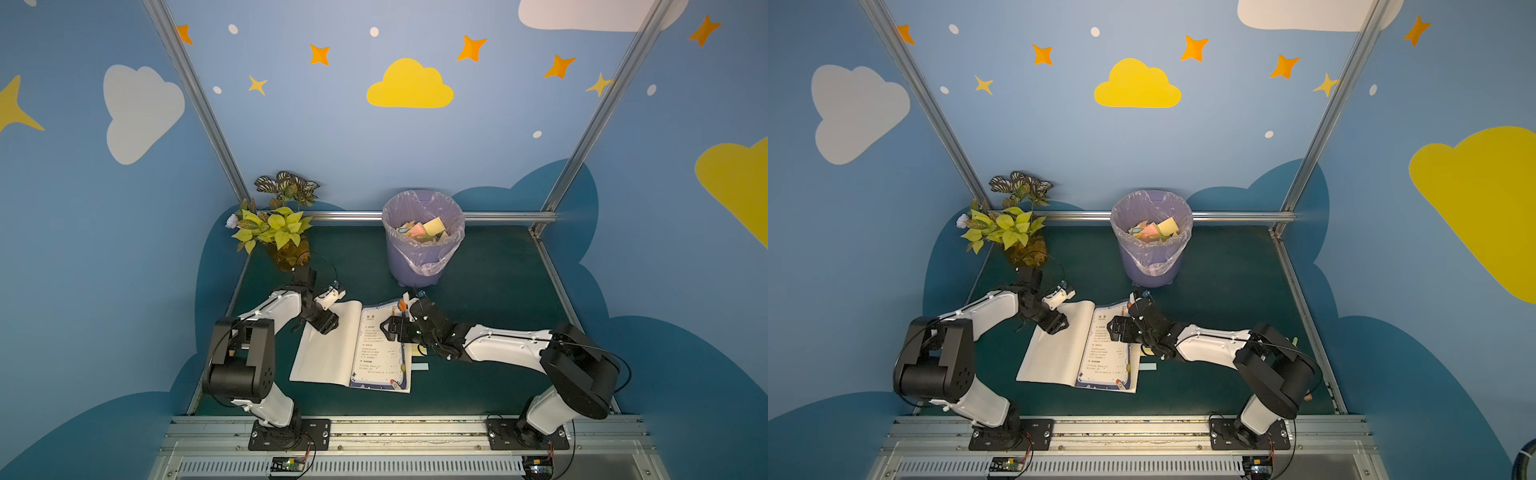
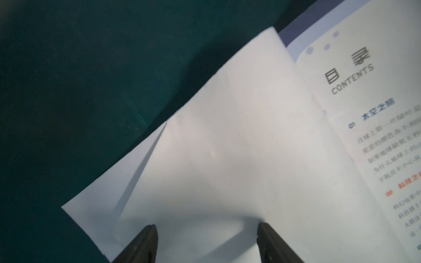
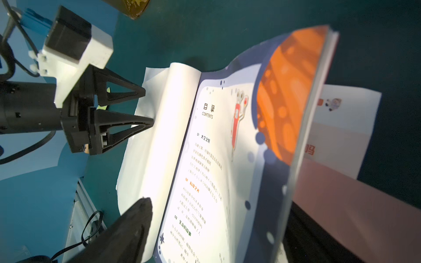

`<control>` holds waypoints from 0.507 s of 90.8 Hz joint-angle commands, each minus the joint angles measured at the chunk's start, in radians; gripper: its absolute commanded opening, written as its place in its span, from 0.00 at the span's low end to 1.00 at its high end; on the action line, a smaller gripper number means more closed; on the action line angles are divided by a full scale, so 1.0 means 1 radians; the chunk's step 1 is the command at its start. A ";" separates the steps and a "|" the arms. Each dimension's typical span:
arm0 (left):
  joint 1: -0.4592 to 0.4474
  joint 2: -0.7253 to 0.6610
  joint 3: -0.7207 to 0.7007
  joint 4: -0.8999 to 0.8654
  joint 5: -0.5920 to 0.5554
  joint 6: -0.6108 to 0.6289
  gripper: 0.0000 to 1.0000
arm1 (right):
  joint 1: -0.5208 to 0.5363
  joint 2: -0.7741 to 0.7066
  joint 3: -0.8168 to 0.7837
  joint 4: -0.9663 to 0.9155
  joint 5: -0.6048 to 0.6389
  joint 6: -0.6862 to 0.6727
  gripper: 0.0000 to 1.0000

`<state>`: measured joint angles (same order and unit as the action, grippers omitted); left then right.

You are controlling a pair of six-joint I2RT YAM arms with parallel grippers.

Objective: Peel off the used sticky note
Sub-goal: Turn the page of the book at the center of the board.

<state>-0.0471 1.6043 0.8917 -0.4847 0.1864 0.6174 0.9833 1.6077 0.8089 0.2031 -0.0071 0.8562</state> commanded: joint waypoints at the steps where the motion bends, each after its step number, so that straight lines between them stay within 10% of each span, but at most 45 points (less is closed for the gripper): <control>1: 0.001 -0.022 0.004 -0.028 0.024 0.006 0.73 | 0.032 0.018 0.056 -0.007 0.002 0.001 0.90; 46: 0.215 -0.122 0.093 -0.146 0.260 0.021 0.72 | 0.132 0.209 0.344 -0.099 0.007 -0.011 0.80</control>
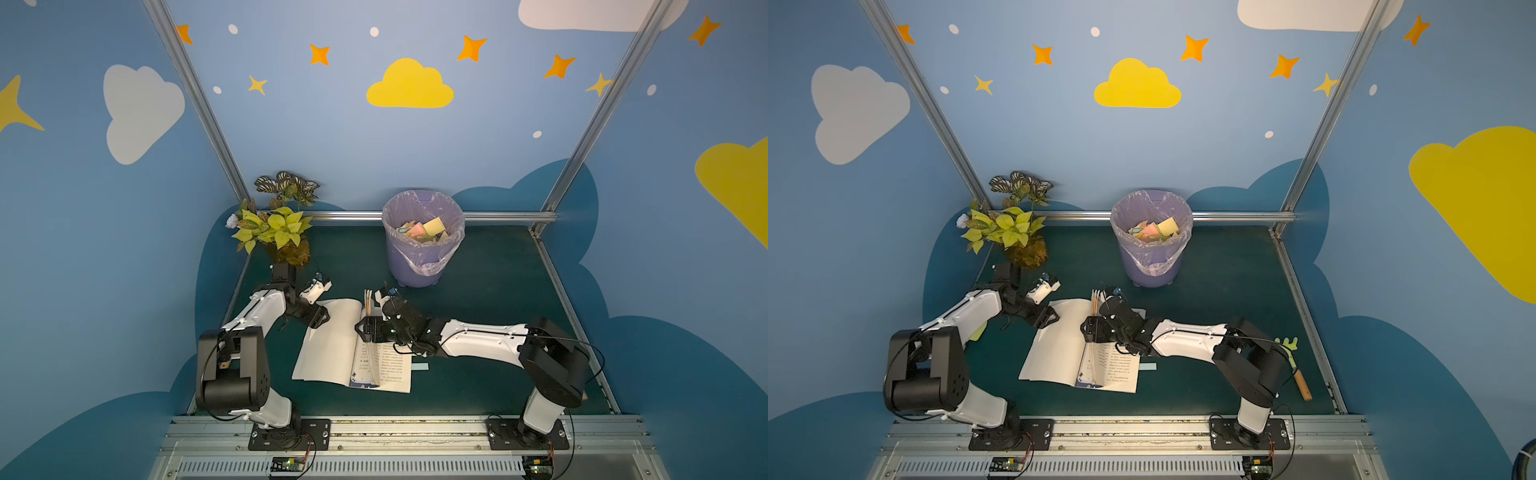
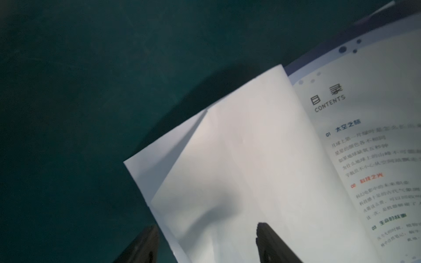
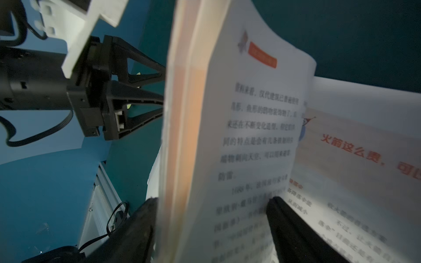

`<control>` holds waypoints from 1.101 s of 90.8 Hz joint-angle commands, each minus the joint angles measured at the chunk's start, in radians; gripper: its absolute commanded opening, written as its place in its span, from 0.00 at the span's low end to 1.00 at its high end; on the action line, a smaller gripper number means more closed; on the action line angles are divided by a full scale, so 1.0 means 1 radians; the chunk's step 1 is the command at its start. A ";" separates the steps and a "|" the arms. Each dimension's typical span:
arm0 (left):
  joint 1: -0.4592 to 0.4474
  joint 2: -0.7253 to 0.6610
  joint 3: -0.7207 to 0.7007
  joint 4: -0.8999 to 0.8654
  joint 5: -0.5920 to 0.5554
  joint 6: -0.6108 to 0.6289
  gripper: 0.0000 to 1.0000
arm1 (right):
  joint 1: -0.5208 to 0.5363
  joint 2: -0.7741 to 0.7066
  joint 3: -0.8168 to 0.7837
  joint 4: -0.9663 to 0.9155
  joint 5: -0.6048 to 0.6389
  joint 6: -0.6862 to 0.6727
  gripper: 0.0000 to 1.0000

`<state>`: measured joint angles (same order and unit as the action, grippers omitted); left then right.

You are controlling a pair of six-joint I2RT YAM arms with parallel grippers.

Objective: Peel off the used sticky note
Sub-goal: Turn the page of the book at the center of the board.

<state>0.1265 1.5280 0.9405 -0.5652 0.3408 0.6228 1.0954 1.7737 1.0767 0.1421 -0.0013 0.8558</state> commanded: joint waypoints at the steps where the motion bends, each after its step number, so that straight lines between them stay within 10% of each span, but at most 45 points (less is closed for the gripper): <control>1: 0.045 -0.048 0.046 -0.068 0.109 0.016 0.72 | 0.022 0.048 0.083 -0.041 0.001 -0.011 0.80; 60: 0.118 -0.228 0.059 -0.157 0.301 0.024 0.72 | 0.075 0.342 0.467 -0.087 -0.107 0.006 0.91; 100: -0.157 -0.247 0.015 -0.125 0.164 -0.033 0.73 | 0.006 -0.085 0.020 -0.192 0.109 -0.048 0.95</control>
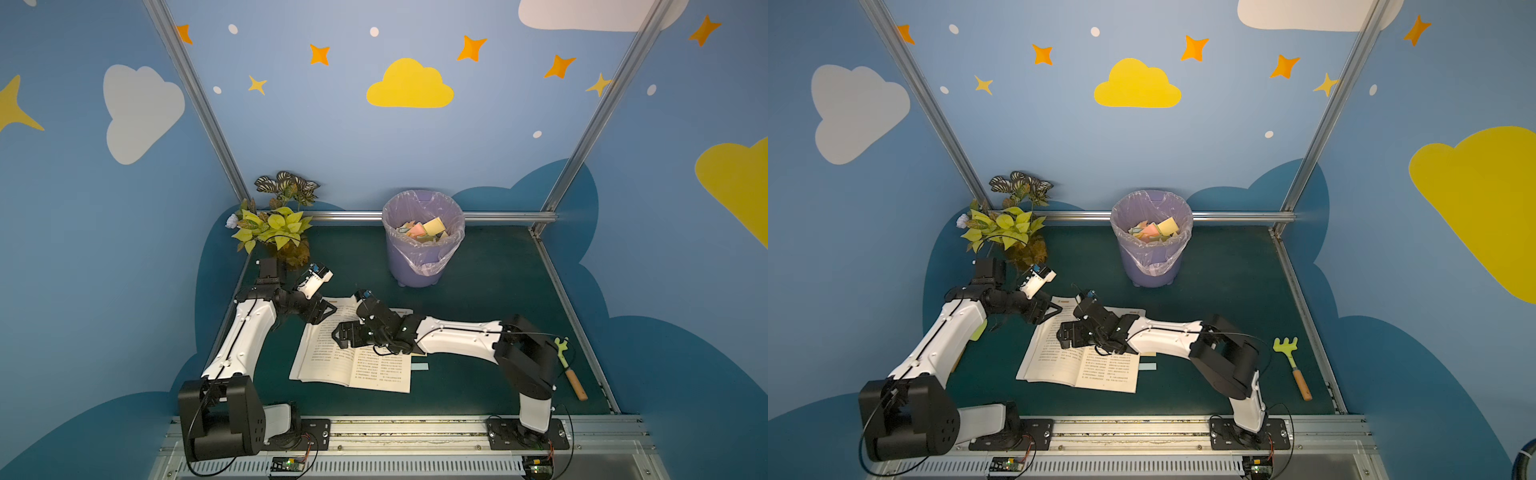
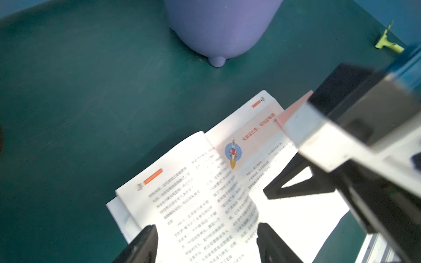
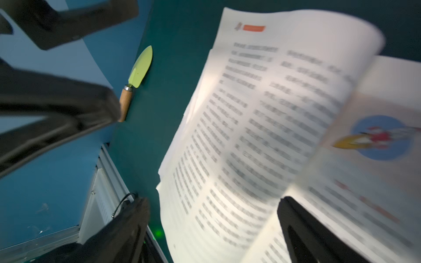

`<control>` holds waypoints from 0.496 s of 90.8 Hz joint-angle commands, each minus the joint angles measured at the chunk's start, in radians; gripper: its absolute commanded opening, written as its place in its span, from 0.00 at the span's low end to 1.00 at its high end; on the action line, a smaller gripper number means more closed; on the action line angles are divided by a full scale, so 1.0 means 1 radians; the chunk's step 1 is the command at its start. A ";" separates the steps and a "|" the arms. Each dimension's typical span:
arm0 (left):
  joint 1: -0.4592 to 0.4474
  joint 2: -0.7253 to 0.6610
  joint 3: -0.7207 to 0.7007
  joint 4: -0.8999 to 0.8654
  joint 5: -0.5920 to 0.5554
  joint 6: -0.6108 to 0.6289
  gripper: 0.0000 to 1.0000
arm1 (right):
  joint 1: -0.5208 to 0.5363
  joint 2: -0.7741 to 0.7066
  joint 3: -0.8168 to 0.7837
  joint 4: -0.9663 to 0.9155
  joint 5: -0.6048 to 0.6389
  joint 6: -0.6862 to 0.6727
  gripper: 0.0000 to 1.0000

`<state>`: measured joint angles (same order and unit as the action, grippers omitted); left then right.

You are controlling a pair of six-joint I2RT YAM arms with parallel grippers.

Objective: Peel off the used sticky note
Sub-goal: Turn the page of the book at the center of the board.

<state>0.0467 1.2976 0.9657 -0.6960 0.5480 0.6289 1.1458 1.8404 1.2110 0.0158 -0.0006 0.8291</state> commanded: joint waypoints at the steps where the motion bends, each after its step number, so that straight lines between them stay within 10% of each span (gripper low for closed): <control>1: -0.087 -0.017 -0.010 0.009 -0.047 -0.045 0.73 | -0.049 -0.168 -0.129 -0.069 0.114 -0.022 0.95; 45: -0.503 0.229 0.034 0.190 -0.040 -0.188 0.72 | -0.350 -0.459 -0.487 -0.102 0.109 -0.001 0.82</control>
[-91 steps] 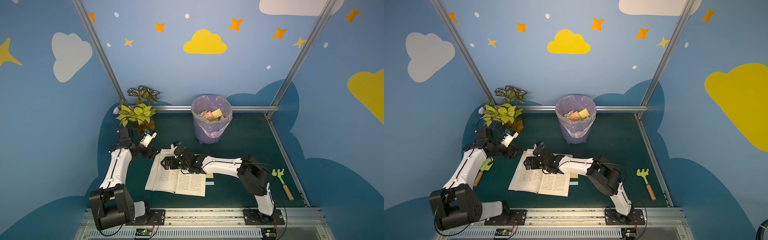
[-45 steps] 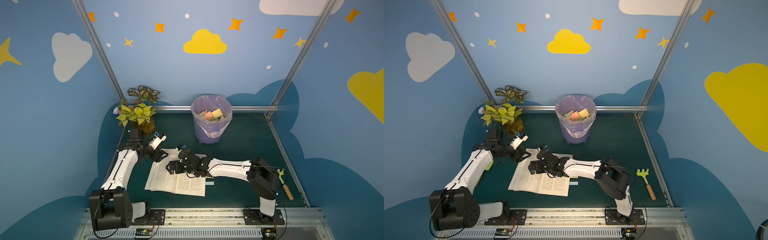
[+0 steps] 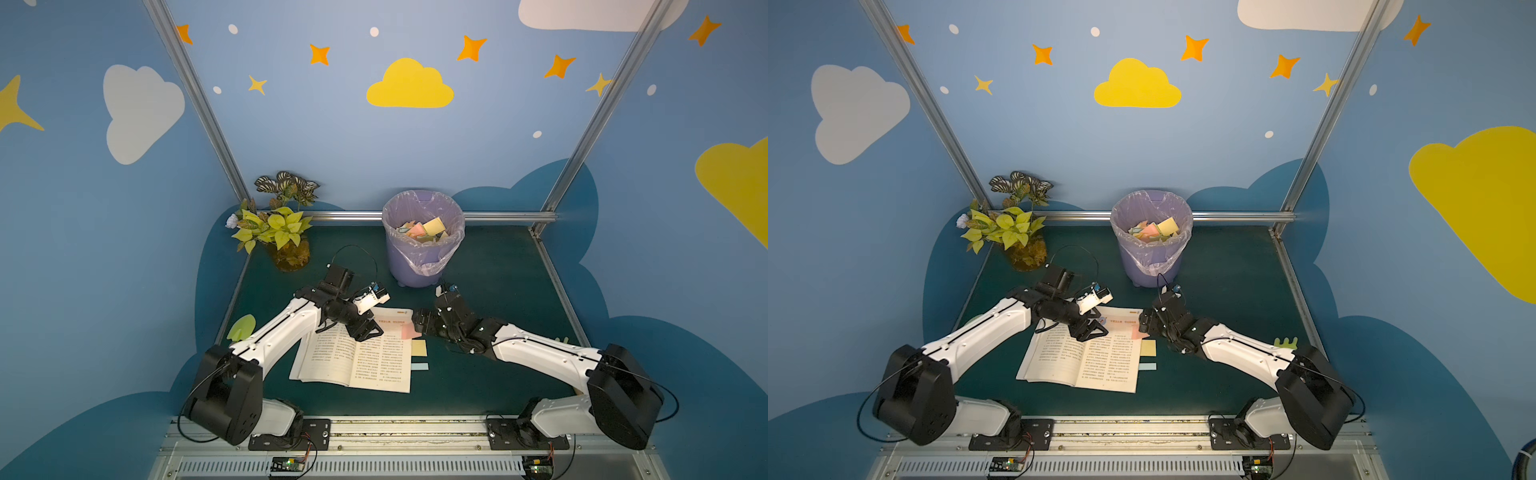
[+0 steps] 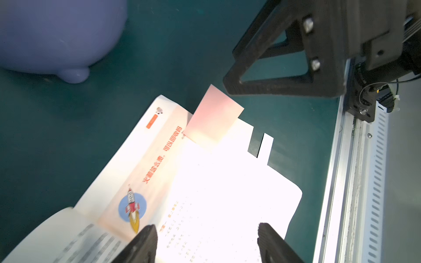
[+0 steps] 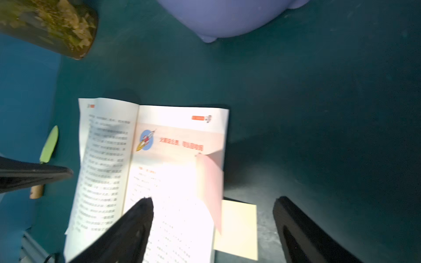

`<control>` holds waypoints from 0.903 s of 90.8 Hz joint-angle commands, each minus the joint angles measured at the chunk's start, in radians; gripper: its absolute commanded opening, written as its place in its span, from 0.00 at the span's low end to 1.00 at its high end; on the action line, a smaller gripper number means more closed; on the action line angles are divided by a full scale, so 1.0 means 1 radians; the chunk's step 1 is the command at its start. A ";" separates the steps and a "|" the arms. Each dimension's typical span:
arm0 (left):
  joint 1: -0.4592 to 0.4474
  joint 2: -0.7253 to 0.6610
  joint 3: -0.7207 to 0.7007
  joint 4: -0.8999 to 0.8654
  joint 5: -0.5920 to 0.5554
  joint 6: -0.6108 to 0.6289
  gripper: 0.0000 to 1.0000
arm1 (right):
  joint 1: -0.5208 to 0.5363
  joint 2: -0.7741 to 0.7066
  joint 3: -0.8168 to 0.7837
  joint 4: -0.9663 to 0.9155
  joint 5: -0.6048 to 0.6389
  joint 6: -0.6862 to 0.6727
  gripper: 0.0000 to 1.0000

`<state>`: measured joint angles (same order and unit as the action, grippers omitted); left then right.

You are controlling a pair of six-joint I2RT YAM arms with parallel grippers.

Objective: Peel off the used sticky note
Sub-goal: Turn the page of the book at the center of the board, then tear off the note from the book.

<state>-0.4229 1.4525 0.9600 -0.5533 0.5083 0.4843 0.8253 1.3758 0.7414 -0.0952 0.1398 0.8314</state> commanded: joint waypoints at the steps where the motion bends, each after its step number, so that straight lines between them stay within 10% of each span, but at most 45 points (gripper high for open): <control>1: -0.037 0.086 0.044 0.049 -0.002 -0.045 0.71 | -0.032 0.010 -0.017 0.012 -0.033 -0.005 0.81; 55: -0.117 0.455 0.291 0.000 -0.213 -0.102 0.43 | -0.078 0.228 0.074 0.114 -0.239 -0.112 0.45; 82: -0.149 0.560 0.383 -0.080 -0.345 -0.098 0.35 | -0.021 0.261 0.149 0.016 -0.140 -0.201 0.04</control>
<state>-0.5629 1.9724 1.3151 -0.5682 0.2241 0.3885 0.7700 1.6188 0.8364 -0.0208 -0.0628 0.6899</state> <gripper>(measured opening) 0.352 0.085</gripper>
